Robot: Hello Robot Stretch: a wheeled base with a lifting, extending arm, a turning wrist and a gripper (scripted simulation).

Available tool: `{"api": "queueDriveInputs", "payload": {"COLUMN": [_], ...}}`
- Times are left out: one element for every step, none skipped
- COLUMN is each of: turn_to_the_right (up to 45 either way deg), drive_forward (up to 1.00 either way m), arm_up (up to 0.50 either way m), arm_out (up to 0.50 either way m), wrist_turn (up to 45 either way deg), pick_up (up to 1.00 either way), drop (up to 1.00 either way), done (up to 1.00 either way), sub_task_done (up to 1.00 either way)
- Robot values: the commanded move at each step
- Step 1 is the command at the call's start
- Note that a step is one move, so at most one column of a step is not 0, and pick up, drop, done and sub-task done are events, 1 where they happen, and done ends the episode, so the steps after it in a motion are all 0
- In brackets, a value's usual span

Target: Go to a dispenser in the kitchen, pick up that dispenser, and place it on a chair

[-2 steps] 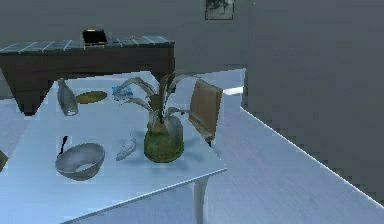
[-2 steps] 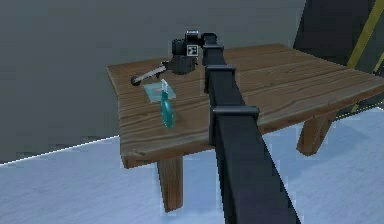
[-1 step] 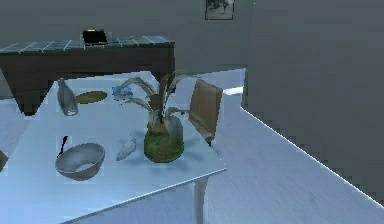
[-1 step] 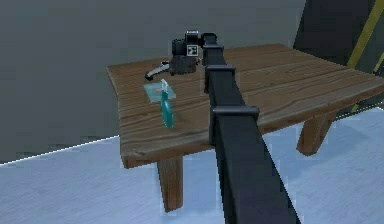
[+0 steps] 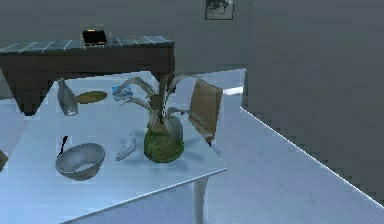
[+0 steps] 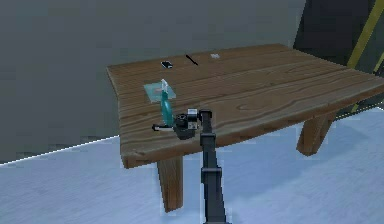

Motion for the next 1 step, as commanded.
{"api": "queueDriveInputs", "payload": {"turn_to_the_right": [0.0], "drive_forward": [0.0], "arm_up": [0.0], "arm_out": [0.0], "wrist_turn": [0.0], "pick_up": [1.0], "drop": [0.0], "done": [0.0], "sub_task_done": [0.0]}}
